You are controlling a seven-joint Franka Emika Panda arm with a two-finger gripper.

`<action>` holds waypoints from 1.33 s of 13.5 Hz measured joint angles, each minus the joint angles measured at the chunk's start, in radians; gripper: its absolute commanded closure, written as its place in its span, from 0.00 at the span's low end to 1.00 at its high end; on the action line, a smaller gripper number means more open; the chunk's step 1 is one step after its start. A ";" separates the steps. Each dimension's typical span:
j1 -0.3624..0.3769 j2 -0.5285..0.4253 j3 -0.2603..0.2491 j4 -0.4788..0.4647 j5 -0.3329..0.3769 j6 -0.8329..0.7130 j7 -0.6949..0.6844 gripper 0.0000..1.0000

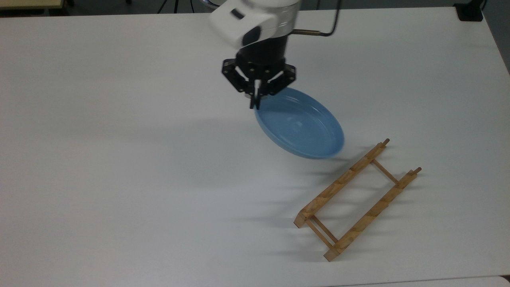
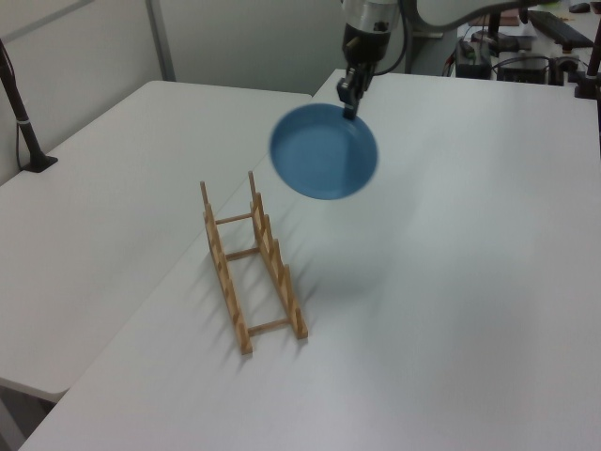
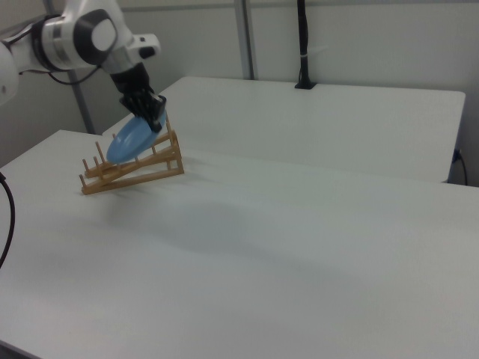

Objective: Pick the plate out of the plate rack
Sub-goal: 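Carry the plate away from the rack and lower it to the table, then open the gripper to release the plate and raise it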

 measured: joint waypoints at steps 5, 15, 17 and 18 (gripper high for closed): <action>-0.081 0.003 0.000 -0.077 0.055 -0.230 -0.597 1.00; -0.100 0.072 0.003 -0.340 0.053 -0.106 -1.029 0.99; -0.103 0.097 0.002 -0.349 0.048 -0.028 -1.054 0.67; -0.107 0.103 0.002 -0.349 0.048 -0.015 -1.060 0.28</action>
